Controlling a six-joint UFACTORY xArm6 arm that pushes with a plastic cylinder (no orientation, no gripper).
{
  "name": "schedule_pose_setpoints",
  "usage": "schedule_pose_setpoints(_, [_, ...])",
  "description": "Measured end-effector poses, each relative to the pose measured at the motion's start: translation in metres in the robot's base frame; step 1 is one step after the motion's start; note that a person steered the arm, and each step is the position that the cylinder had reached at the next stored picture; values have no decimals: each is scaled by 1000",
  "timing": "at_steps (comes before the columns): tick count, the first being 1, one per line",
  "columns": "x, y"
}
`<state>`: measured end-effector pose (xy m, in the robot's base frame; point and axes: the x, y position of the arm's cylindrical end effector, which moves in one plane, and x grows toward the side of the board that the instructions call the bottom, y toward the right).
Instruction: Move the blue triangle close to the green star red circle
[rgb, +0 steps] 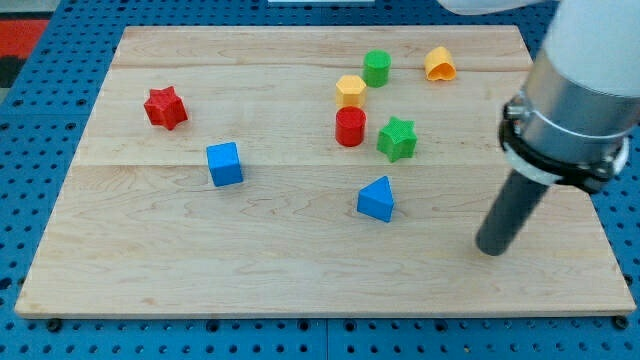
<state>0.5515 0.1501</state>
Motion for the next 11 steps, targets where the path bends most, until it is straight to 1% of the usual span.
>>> schedule_pose_setpoints(1, [-4, -34])
schedule_pose_setpoints(2, [-19, -54])
schedule_pose_setpoints(3, [-19, -78])
schedule_pose_setpoints(4, [-19, -86])
schedule_pose_setpoints(5, [-36, -86])
schedule_pose_setpoints(6, [-73, -85])
schedule_pose_setpoints(7, [-84, -68])
schedule_pose_setpoints(8, [-64, -78])
schedule_pose_setpoints(9, [-36, -160])
schedule_pose_setpoints(10, [-26, -261])
schedule_pose_setpoints(11, [-81, -334])
